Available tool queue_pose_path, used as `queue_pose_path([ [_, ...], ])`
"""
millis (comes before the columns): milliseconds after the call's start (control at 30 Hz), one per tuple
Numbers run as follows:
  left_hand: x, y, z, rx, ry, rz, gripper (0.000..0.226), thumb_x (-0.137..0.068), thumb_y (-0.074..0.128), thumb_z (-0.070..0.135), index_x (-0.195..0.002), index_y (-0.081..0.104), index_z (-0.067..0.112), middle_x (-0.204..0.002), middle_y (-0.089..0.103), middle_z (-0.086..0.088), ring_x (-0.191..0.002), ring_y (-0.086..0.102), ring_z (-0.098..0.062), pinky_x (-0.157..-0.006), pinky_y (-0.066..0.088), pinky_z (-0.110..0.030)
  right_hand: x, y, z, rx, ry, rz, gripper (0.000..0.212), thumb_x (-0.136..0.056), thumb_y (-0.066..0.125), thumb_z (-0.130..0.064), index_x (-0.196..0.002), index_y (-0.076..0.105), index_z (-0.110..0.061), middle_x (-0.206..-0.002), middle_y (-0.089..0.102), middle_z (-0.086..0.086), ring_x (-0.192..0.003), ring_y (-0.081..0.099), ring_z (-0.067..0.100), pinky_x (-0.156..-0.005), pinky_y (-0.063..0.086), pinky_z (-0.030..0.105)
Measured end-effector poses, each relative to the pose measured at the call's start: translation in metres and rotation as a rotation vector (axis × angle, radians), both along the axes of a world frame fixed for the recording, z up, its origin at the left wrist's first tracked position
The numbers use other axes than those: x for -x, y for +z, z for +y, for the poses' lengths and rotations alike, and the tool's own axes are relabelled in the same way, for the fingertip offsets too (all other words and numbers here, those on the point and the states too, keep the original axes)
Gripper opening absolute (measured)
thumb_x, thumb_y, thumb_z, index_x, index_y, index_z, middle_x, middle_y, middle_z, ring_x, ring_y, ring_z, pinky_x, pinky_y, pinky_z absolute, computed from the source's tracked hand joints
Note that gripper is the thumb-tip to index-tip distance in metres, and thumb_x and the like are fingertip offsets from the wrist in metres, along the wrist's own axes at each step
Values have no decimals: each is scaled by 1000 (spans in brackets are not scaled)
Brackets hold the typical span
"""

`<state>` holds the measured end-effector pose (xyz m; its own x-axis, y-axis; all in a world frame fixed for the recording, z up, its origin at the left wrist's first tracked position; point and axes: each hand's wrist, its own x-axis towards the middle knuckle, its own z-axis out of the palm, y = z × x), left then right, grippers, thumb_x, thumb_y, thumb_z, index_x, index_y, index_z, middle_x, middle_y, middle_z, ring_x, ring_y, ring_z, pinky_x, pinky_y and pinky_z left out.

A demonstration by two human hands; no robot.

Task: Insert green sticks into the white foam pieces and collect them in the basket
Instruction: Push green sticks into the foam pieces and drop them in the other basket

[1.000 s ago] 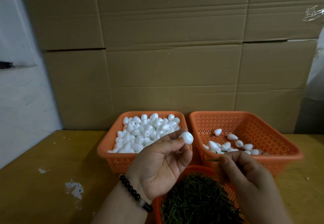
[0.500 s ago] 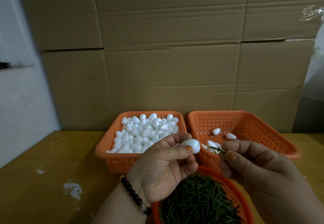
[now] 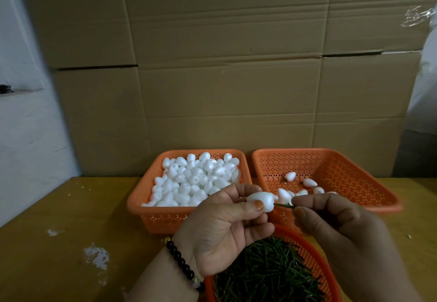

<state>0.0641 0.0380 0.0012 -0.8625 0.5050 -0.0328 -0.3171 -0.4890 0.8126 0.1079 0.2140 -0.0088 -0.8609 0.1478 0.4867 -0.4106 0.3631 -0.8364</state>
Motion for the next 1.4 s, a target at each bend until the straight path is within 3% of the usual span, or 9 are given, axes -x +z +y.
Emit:
queue_pose_path([
  [133,1,-2,0,3,16,9,32,-53,77,-2,-84,72,7,-81,67,-15,-60,62,-17,-58,58,-33,1,-3,0,-75,-64,14,21,-74,74,-11,-76,72,-32,-74,72,-12,-66,66,2,-62,53,22],
  [333,0,-3,1,30,15,49,25,-63,72,-8,-83,73,8,-81,68,-14,-60,63,-16,-59,58,-32,-2,-4,-2,-149,-81,42,23,-74,75,-10,-75,71,-32,-74,70,-20,-65,65,-3,-57,48,9],
  [467,-2,-5,6,65,22,76,24,-63,69,-7,-78,75,11,-81,69,-12,-61,63,-14,-59,57,-30,-3,-5,-4,-183,-101,41,23,-73,75,-13,-74,71,-35,-74,70,-21,-65,65,-3,-56,51,17],
  [567,-2,-5,6,66,13,87,24,-65,70,-7,-81,74,10,-83,69,-12,-62,64,-14,-59,57,-29,-2,-6,-4,-166,-103,49,23,-73,75,-12,-73,71,-35,-73,70,-19,-64,65,-1,-57,52,21],
  [900,-4,-4,7,66,30,72,26,-60,75,-6,-82,74,9,-84,68,-13,-62,64,-15,-58,57,-30,-1,-8,-4,-130,-78,66,24,-72,76,-9,-73,71,-33,-72,70,-21,-63,65,-5,-56,47,6],
  [1400,-6,-4,11,68,44,44,32,-63,71,-4,-94,65,2,-74,66,-11,-58,60,-13,-55,56,-28,0,-12,-4,-108,-84,122,29,-70,78,-7,-72,71,-35,-70,70,-22,-64,65,-7,-56,47,5],
])
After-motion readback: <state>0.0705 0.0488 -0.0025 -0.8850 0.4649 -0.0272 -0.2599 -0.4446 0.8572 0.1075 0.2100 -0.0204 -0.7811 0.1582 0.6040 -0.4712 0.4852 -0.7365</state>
